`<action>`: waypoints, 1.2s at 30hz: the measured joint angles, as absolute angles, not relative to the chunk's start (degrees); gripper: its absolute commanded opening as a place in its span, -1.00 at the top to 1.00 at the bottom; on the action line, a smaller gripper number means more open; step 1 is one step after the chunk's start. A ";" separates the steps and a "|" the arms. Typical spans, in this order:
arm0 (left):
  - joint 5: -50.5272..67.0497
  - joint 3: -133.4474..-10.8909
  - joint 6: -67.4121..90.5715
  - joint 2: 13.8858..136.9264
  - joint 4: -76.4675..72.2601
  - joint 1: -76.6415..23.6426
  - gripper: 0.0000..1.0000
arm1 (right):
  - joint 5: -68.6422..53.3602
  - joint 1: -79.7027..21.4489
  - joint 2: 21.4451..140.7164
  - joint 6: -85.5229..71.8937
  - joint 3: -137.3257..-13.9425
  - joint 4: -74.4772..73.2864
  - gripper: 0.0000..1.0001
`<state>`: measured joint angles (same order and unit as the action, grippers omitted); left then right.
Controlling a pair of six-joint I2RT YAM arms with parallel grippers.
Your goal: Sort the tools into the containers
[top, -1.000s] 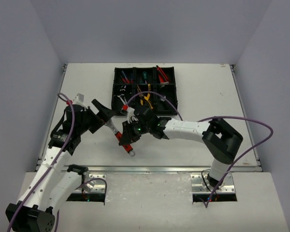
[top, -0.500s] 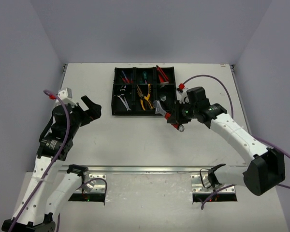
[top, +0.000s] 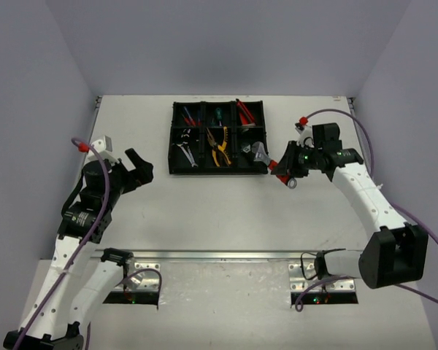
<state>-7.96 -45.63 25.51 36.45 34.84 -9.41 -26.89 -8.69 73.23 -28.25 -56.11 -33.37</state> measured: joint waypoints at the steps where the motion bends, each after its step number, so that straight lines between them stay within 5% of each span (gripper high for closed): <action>1: -7.95 -45.63 25.50 36.36 34.80 -9.41 -1.00 | -27.00 -8.42 73.91 -27.82 -57.16 -33.12 1.00; 14: -7.97 -44.88 25.52 34.85 34.48 -9.41 -1.00 | -29.59 -8.38 91.40 -25.15 -70.26 -28.41 1.00; 36: -7.73 -44.45 25.51 34.50 34.02 -9.41 -1.00 | -31.33 -8.38 101.65 -24.08 -67.14 -19.98 0.97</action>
<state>-7.73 -44.45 25.51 34.50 34.02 -9.41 -31.33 -8.38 101.65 -24.08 -67.14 -19.98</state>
